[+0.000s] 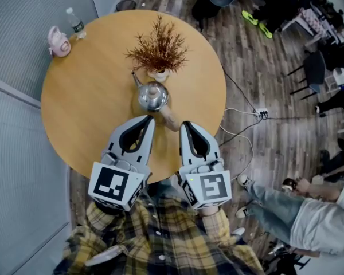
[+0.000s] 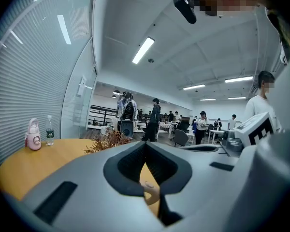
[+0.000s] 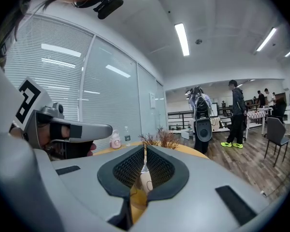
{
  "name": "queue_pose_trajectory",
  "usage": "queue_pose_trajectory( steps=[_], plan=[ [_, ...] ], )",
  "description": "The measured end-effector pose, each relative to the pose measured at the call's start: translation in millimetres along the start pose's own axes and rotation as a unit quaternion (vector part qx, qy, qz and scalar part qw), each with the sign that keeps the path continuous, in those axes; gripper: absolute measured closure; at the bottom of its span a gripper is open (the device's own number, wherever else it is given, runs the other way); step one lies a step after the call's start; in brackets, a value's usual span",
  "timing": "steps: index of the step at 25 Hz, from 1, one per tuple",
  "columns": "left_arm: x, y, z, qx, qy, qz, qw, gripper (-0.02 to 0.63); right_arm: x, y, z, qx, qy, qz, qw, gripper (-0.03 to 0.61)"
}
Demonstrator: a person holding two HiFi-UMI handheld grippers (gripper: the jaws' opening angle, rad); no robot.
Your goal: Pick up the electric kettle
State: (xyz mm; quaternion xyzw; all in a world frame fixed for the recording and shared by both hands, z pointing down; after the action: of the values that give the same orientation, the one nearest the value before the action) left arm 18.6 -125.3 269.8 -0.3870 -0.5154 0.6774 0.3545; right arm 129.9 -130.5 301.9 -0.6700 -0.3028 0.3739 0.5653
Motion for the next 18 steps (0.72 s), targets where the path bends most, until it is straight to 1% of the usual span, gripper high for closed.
queue_pose_trajectory(
  steps=[3,6,12,14,15,17,18],
  plan=[
    [-1.3,-3.0,10.0,0.001,-0.002,0.004,1.0,0.612,-7.1,-5.0,0.6,0.001,-0.016,0.0,1.0,0.544],
    [-1.7,-8.2,18.8,0.0,-0.009,0.007,0.9999,0.612,-11.4,-13.5,2.0,-0.002,-0.032,0.012,0.999,0.543],
    [-3.9,-25.4,31.1,0.008,-0.028,0.026,0.9992,0.612,-17.9,-34.8,-1.0,0.001,-0.069,0.015,0.997,0.541],
    [-7.3,-27.7,35.2,0.008,-0.027,0.031,0.9991,0.612,-19.7,-43.3,-0.9,0.001,-0.077,0.019,0.997,0.54],
    [-9.0,-29.3,36.8,0.008,-0.026,0.032,0.9991,0.612,-20.9,-47.7,-0.4,0.001,-0.08,0.023,0.997,0.535],
    [-11.3,-35.3,38.5,0.009,-0.03,0.035,0.9989,0.612,-23.5,-57.4,1.3,-0.005,-0.082,0.034,0.996,0.475],
    [-12.2,-39.0,39.2,0.009,-0.033,0.037,0.9987,0.612,-24.6,-62.6,1.6,-0.008,-0.086,0.039,0.996,0.465]
  ],
)
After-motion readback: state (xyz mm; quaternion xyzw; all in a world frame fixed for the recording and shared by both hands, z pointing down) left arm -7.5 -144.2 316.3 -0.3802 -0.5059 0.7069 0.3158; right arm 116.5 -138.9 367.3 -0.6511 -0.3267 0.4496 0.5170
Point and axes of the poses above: the fingertips, and each gripper's own axes: x backward along the fingers, z to its left, y out of its top, the point moved 3 cm from there along x, backward along the fingers, and after that the axes turned 1 degree about y, right-handed, at the moved point
